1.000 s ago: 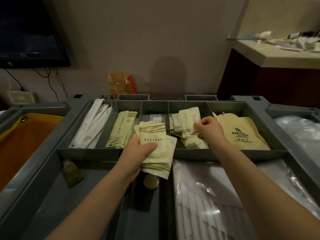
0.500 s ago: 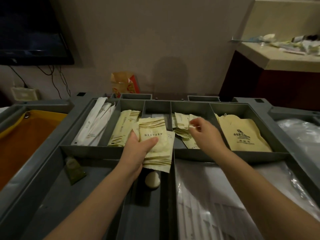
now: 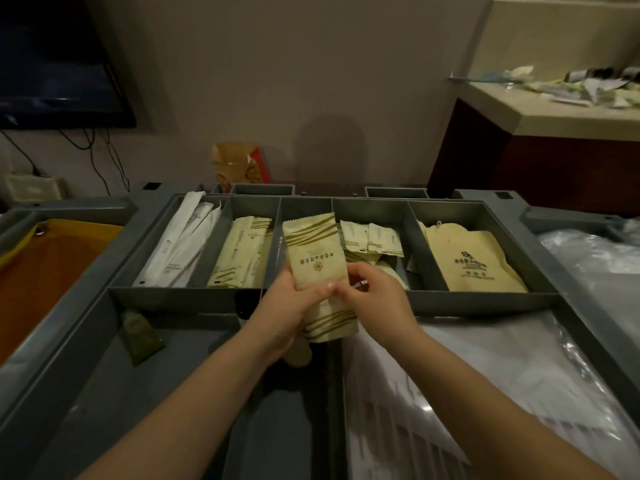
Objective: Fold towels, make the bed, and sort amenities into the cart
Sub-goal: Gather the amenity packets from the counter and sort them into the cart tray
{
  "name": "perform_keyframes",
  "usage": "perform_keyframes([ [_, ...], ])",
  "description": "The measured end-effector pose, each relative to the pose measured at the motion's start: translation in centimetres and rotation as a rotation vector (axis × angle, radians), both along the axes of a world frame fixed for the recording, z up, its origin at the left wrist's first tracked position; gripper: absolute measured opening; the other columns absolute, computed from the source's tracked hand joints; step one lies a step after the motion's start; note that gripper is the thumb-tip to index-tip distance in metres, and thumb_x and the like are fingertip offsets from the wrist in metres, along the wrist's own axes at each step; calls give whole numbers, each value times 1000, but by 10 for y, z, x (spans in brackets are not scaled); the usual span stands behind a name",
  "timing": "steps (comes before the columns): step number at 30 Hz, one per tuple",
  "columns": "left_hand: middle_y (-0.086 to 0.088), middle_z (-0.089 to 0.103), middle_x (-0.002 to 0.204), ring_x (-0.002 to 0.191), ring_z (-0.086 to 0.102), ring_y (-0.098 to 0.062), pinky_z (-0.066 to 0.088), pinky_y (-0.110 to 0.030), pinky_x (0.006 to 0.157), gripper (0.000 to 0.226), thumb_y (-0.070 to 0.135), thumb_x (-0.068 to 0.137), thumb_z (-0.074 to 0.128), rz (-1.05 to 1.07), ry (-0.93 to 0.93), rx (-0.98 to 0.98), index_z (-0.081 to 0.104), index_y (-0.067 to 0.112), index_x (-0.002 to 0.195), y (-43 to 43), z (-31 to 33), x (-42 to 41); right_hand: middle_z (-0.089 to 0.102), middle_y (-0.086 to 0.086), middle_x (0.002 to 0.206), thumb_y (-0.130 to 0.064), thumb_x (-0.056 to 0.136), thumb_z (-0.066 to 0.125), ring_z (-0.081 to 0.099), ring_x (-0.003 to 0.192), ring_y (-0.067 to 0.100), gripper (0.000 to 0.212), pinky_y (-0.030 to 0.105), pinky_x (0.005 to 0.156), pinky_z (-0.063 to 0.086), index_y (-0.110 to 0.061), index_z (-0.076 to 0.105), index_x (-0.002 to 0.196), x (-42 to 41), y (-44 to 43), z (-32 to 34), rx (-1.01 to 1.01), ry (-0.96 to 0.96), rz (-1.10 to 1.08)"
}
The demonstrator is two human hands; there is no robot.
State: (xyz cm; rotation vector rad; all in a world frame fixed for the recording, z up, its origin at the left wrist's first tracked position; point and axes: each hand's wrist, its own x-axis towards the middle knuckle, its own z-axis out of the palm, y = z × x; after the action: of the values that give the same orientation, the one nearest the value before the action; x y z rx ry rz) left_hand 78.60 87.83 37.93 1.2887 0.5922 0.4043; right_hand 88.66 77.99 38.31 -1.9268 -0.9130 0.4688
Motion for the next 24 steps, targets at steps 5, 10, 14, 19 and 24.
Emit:
perform_keyframes([
  [5,-6,64,120,105,65,-25,56,-44,84,68,-8,82,60,-103,17,-58,39,24,138,5,1,-3,66,-13,91,-20,90,61,64,91,7,17,34,84,56,-37,60,86,5,-2,0,121,152,-17],
  [10,-7,67,116,103,67,-23,54,-44,87,63,-11,83,57,-40,15,-41,43,20,136,8,-5,-1,70,-6,89,-19,92,60,67,85,9,10,27,75,56,-27,65,88,16,-4,-1,176,292,-114],
  [14,-8,65,117,104,65,-23,54,-43,88,61,-11,84,56,79,35,33,42,20,135,9,-4,1,67,-4,89,-17,95,55,63,79,7,11,18,63,49,-16,65,100,41,-5,-1,181,343,-253],
  [19,-8,64,117,105,65,-24,52,-49,92,56,-8,86,57,168,28,38,44,17,134,13,-3,1,65,6,101,-13,95,54,63,75,9,32,19,60,50,-12,54,127,84,8,-2,-3,253,-333],
  [24,-10,67,113,102,67,-25,53,-50,90,44,-5,86,59,238,8,21,51,17,124,20,-4,0,62,8,105,-16,92,60,65,85,18,35,32,74,56,-13,48,125,95,24,-15,-362,52,-230],
])
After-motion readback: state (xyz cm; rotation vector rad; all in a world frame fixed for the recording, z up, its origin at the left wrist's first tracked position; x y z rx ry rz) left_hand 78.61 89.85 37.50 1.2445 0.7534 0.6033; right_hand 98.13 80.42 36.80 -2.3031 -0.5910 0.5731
